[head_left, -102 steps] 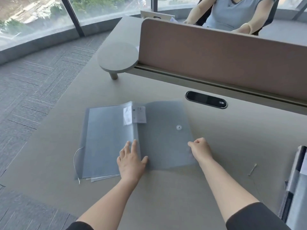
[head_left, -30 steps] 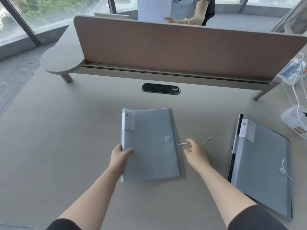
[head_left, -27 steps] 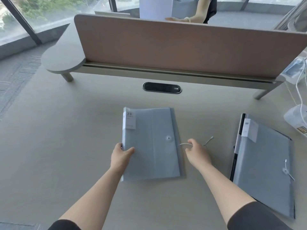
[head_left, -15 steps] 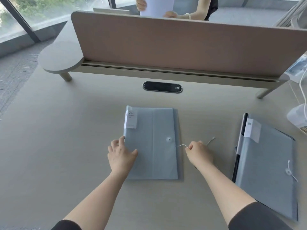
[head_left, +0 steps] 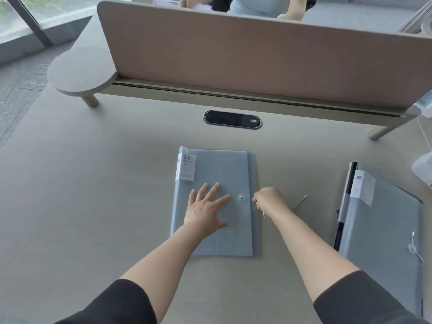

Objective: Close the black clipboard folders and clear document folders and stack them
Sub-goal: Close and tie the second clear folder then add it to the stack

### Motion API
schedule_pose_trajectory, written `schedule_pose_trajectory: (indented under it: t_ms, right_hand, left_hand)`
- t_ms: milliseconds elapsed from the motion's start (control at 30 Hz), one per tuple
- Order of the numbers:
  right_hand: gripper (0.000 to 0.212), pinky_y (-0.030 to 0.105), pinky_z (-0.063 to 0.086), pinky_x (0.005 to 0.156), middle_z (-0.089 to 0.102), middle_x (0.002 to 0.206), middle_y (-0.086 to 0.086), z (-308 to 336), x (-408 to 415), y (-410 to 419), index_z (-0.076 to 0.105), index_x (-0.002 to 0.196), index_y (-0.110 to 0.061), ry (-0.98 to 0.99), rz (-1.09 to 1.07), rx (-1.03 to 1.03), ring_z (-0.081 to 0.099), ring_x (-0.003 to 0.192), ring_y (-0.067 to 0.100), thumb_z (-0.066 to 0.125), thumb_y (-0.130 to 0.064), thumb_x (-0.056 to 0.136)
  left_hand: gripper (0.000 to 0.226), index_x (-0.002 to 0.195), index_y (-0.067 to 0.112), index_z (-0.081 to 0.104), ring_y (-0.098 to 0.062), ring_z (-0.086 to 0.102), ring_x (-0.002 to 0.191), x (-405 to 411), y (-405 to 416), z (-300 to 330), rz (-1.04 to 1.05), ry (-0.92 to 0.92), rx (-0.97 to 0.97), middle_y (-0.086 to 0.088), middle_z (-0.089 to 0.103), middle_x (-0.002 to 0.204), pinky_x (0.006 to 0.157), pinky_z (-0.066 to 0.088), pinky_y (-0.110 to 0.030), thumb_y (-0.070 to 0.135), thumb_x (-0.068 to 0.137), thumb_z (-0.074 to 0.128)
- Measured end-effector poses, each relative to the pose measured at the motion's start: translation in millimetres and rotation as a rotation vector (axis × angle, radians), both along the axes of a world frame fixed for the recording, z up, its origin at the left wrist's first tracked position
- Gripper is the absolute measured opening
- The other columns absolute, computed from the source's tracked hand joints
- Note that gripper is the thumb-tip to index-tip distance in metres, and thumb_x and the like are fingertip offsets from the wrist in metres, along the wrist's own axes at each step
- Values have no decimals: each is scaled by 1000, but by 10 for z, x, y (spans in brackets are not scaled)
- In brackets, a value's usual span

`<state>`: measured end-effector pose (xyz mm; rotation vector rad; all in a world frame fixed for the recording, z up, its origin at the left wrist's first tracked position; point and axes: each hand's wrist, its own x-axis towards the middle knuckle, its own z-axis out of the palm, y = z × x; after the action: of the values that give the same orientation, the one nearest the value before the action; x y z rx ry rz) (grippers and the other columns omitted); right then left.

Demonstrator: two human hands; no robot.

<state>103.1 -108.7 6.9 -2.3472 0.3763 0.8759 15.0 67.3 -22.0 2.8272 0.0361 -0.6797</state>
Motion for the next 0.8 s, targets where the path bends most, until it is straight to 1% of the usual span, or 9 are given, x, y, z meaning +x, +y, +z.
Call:
schedule_pose_trajectory:
  t_ms: [33, 67, 133, 200, 267, 300, 400, 567, 800]
  right_hand:
    - [19, 28, 41, 59, 67, 69, 11, -29, 16, 40, 65, 73, -4, -27, 34, -37, 61, 64, 29, 49, -13, 81]
    - [20, 28, 39, 56, 66, 71, 11, -54, 27, 80, 63, 73, -5, -51, 70, -73, 61, 70, 31, 48, -14, 81]
    - [21, 27, 32, 51, 60, 70, 9, -88, 40, 172, 54, 67, -10, -91, 142, -133, 55, 73, 31, 45, -15, 85]
    - [21, 29, 35, 58, 65, 83, 13, -120, 63, 271, 56, 73, -11, -116, 198, -175, 55, 77, 31, 44, -15, 89]
    - [21, 29, 38, 66, 69, 97, 15, -143, 84, 357, 62, 85, -9, -145, 228, -208, 61, 88, 34, 44, -16, 91]
    - [22, 29, 39, 67, 69, 100, 15, -156, 90, 394, 64, 90, -8, -159, 251, -229, 63, 92, 34, 44, -17, 92]
    - [21, 28, 39, 67, 69, 104, 13, -179, 100, 497, 64, 94, -10, -169, 343, -276, 62, 91, 32, 44, -18, 92]
    - [22, 30, 41, 72, 68, 109, 13, -213, -14, 647, 65, 99, -13, -164, 504, -334, 63, 103, 32, 46, -19, 91]
    - [23, 30, 39, 72, 68, 109, 12, -203, -270, 516, 64, 98, -15, -173, 497, -328, 63, 104, 32, 43, -21, 92]
  left_hand:
    - [80, 150, 48, 21, -25, -7, 152, 0, 1, -14, -1, -3, 3, 8, -2, 166, 121, -2, -49, 61, 82, 62]
    - [80, 150, 49, 21, -25, -7, 152, -1, 3, -25, 0, -5, 4, 9, -2, 166, 121, -2, -49, 62, 82, 61]
    - [81, 149, 50, 20, -24, -6, 152, -5, 9, -37, -1, -6, 3, 10, -2, 165, 121, -2, -49, 64, 81, 61]
    - [81, 149, 51, 20, -24, -6, 152, -8, 29, -48, -2, -10, 5, 10, -2, 165, 121, -2, -49, 65, 80, 60]
    - [81, 149, 51, 20, -24, -6, 151, -12, 50, -54, -8, -18, 7, 10, -2, 165, 121, -1, -48, 66, 80, 59]
    - [80, 149, 51, 20, -24, -5, 151, -13, 58, -54, -10, -21, 5, 10, -2, 165, 121, -1, -48, 66, 80, 59]
    - [79, 148, 51, 19, -24, -6, 151, -11, 69, -61, -14, -26, -8, 10, -2, 165, 121, -2, -47, 65, 81, 58]
    - [79, 147, 53, 17, -24, -6, 152, -24, 99, -100, -20, -43, -35, 9, -1, 165, 121, -2, -48, 66, 81, 58]
    - [78, 148, 52, 20, -23, -6, 152, -31, 118, -110, -15, -42, -41, 11, -2, 165, 121, -2, -46, 68, 81, 56]
